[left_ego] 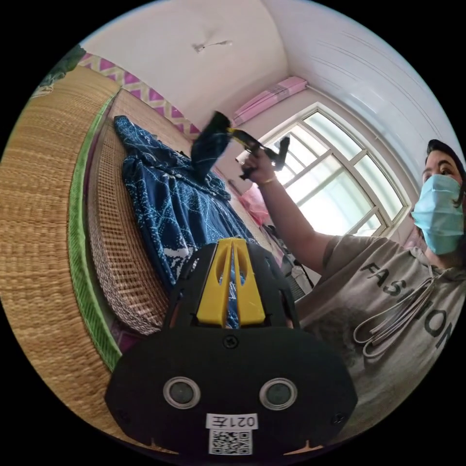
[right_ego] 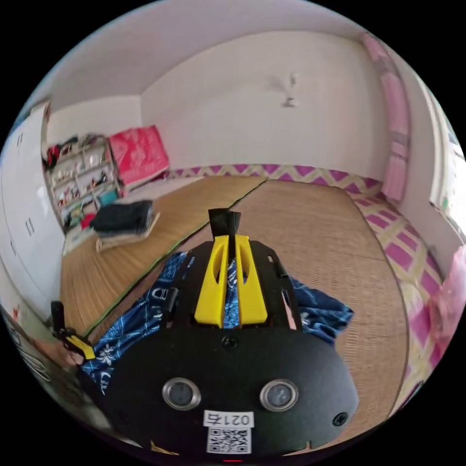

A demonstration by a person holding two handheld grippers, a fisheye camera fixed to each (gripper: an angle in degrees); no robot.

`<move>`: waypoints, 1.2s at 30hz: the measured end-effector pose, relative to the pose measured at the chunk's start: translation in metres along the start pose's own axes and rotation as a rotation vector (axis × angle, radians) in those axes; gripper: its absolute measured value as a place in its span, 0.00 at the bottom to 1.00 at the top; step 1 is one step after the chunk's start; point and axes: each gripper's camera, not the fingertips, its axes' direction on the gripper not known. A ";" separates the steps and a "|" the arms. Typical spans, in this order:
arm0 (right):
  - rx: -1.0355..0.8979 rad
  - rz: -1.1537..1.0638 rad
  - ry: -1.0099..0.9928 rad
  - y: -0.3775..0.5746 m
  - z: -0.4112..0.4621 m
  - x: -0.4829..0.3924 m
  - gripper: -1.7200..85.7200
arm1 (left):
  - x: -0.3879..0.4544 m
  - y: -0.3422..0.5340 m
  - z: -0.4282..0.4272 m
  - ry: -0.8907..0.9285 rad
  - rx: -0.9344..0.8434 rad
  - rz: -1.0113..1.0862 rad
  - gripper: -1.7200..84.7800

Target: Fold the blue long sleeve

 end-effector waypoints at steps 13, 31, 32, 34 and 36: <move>0.180 0.684 0.315 0.292 -0.281 0.391 0.03 | 0.042 -0.053 0.088 -0.035 -0.188 0.109 0.01; -0.062 0.959 0.103 0.541 -0.224 0.445 0.09 | 0.106 -0.079 0.245 -0.062 -0.307 0.073 0.01; -0.159 0.920 0.243 0.528 -0.221 0.433 0.12 | 0.108 -0.079 0.251 -0.059 -0.312 0.073 0.01; -0.271 0.833 0.479 0.501 -0.217 0.410 0.15 | 0.121 -0.079 0.270 -0.042 -0.322 0.078 0.01; -0.305 0.698 0.628 0.467 -0.206 0.380 0.16 | 0.130 -0.081 0.284 -0.056 -0.327 0.087 0.01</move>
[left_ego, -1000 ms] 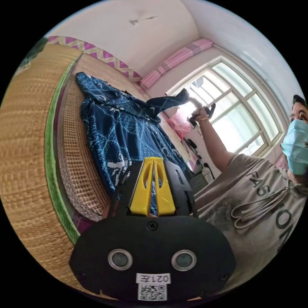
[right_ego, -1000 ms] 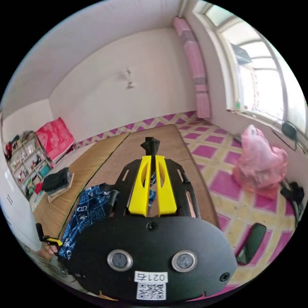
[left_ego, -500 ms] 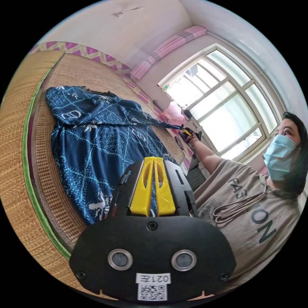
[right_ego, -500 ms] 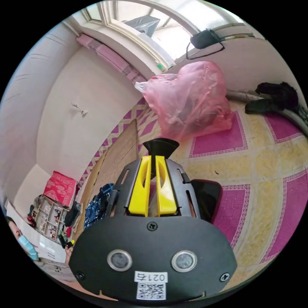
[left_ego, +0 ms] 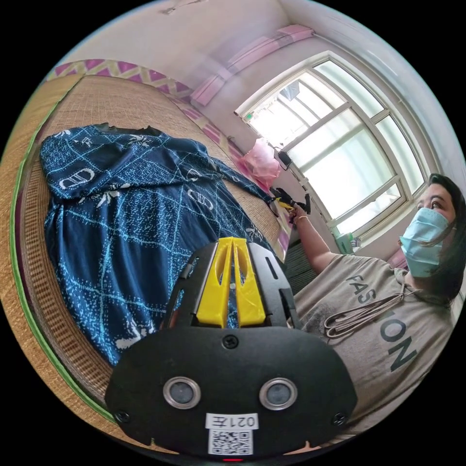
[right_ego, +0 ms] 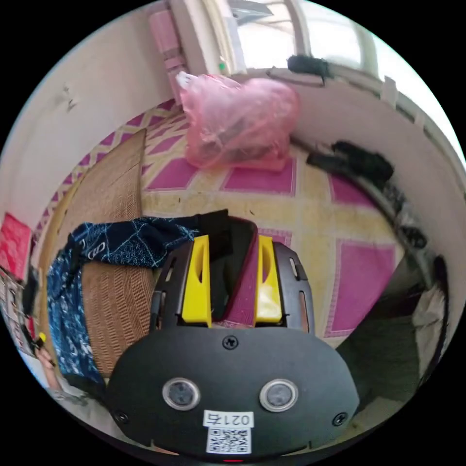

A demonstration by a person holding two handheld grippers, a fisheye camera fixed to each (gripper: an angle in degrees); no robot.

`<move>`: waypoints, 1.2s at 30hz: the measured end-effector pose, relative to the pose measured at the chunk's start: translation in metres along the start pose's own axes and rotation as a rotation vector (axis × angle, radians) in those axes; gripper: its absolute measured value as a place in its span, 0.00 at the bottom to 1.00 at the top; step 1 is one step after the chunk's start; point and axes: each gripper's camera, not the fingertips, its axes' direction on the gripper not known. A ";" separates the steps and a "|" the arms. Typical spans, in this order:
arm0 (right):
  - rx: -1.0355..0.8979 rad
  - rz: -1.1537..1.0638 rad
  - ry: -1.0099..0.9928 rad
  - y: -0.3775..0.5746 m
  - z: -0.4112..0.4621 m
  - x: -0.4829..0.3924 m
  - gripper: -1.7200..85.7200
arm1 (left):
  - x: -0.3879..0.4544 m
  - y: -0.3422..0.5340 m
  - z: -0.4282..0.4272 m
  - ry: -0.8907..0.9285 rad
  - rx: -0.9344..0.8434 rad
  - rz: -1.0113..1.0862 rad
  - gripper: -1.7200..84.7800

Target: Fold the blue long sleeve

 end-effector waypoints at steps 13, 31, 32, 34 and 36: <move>-0.160 -0.662 -0.069 -0.021 0.094 -0.385 0.01 | 0.100 -0.137 0.175 -0.273 -0.121 0.195 0.01; -0.244 -0.658 -0.060 -0.016 0.152 -0.453 0.01 | 0.237 -0.177 0.380 -0.712 -0.254 0.543 0.03; -0.246 -0.643 -0.085 -0.017 0.153 -0.451 0.01 | 0.237 -0.177 0.369 -0.691 -0.218 0.519 0.03; -0.244 -0.617 -0.124 -0.017 0.155 -0.447 0.01 | 0.232 -0.172 0.292 -0.554 -0.026 0.395 0.02; -0.241 -0.604 -0.145 -0.016 0.157 -0.445 0.01 | 0.222 -0.157 0.202 -0.443 0.162 0.299 0.01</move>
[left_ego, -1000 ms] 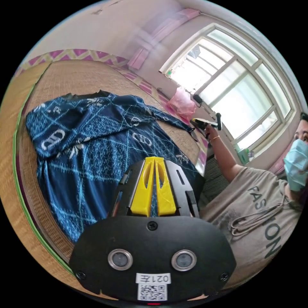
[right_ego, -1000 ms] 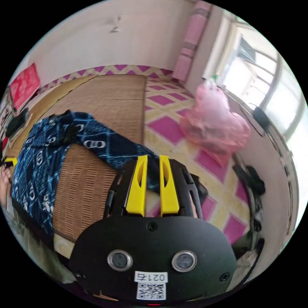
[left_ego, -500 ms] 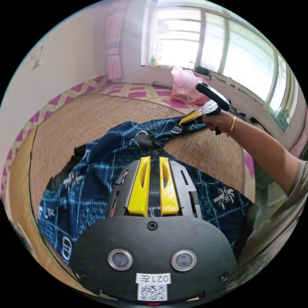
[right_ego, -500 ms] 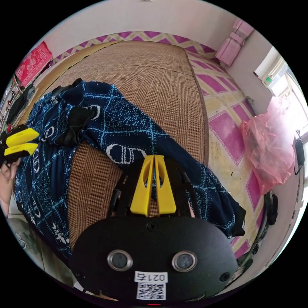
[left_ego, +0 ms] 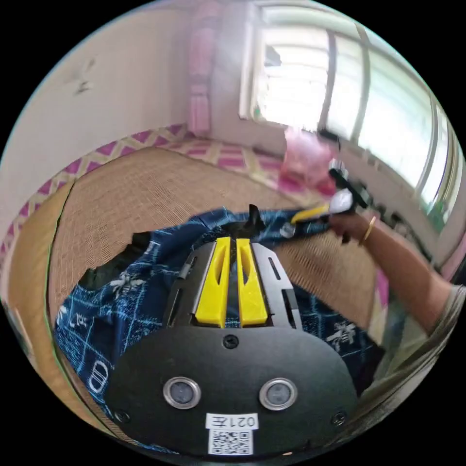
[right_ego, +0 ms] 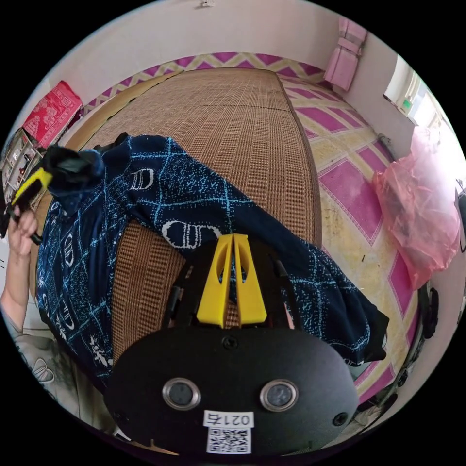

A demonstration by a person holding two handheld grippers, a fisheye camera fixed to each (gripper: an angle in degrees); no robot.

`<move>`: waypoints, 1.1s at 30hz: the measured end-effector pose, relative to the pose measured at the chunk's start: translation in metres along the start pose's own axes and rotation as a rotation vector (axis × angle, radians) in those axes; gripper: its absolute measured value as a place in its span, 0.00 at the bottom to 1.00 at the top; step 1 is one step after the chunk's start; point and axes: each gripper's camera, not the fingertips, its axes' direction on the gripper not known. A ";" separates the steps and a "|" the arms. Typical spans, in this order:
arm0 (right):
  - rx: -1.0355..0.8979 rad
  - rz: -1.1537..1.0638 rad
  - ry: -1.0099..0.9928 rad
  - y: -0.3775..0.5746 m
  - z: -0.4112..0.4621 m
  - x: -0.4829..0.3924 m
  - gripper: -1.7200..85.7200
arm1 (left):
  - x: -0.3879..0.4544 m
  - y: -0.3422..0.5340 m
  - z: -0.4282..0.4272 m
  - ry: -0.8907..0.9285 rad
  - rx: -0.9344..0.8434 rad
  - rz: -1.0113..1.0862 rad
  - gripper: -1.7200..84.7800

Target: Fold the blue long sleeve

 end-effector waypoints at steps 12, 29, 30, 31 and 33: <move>0.014 0.050 -0.018 0.003 0.008 -0.010 0.01 | -0.299 0.277 -0.529 -0.522 0.426 -0.545 0.01; -0.022 0.250 -0.097 0.001 0.010 0.001 0.01 | -0.438 0.746 -0.615 -0.238 0.693 -1.174 0.01; -0.021 0.255 -0.098 0.001 0.010 0.001 0.01 | -0.432 0.767 -0.616 -0.195 0.735 -1.180 0.01; -0.024 0.254 -0.089 0.001 0.009 -0.001 0.01 | -0.427 0.785 -0.616 -0.179 0.725 -1.199 0.01; -0.036 0.235 -0.052 -0.002 0.009 -0.006 0.01 | -0.429 0.815 -0.609 -0.154 0.625 -1.306 0.01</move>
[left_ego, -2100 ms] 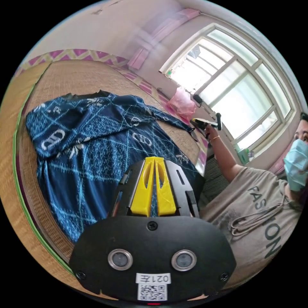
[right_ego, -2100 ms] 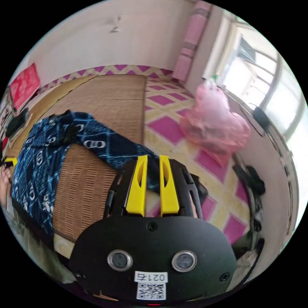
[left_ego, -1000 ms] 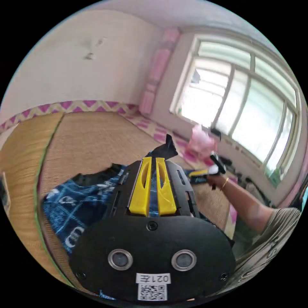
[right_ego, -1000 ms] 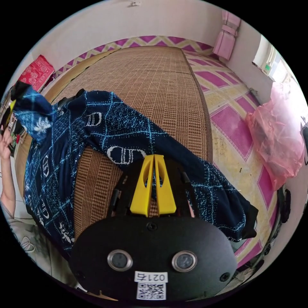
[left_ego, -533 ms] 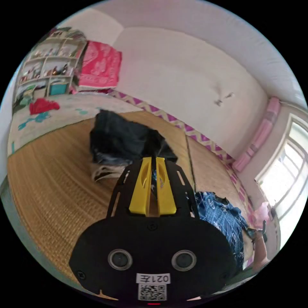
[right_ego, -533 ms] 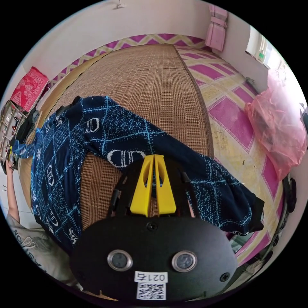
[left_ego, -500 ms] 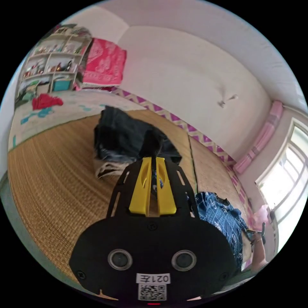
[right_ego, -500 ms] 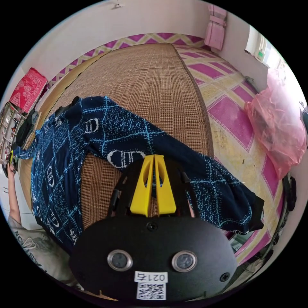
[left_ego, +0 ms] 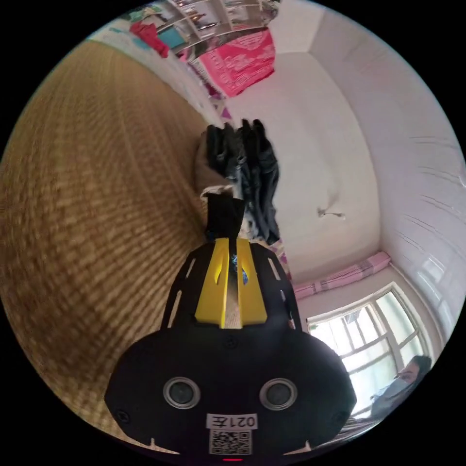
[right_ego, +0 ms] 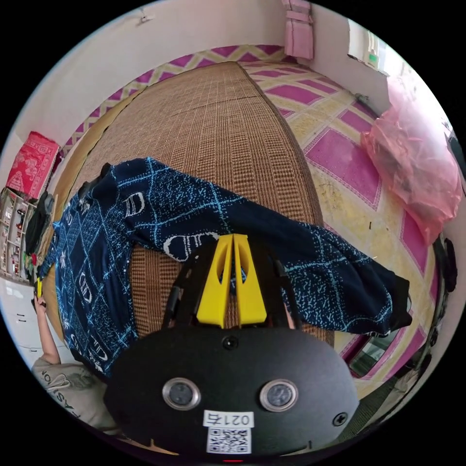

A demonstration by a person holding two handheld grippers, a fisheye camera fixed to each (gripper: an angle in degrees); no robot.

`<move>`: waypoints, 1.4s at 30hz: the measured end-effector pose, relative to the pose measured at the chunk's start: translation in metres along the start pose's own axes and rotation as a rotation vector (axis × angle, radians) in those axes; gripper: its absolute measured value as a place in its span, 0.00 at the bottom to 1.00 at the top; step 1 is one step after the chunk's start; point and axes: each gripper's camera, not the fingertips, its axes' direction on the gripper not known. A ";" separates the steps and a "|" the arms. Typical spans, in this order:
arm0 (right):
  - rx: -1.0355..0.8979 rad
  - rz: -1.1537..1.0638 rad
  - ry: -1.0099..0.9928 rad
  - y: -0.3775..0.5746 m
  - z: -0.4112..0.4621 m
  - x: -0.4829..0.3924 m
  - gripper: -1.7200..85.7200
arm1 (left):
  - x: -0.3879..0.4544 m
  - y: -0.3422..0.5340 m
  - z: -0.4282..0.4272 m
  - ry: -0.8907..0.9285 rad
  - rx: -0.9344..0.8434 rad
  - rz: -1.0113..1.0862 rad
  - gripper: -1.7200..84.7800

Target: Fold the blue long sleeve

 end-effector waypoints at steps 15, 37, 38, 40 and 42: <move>0.016 0.021 0.028 0.002 -0.011 0.004 0.01 | -0.062 -0.003 -0.075 -0.090 0.097 -0.073 0.10; 0.024 0.019 0.050 -0.003 -0.045 0.036 0.01 | -0.067 -0.018 -0.026 -0.199 -0.093 0.026 0.03; 0.026 0.017 0.052 -0.002 -0.048 0.038 0.01 | -0.069 -0.019 -0.026 -0.177 -0.083 0.013 0.03; 0.032 0.022 0.050 -0.001 -0.052 0.042 0.01 | -0.071 -0.024 -0.024 -0.145 -0.069 0.005 0.06; 0.039 0.033 0.039 0.000 -0.057 0.049 0.01 | -0.068 -0.028 -0.027 -0.139 -0.035 0.014 0.10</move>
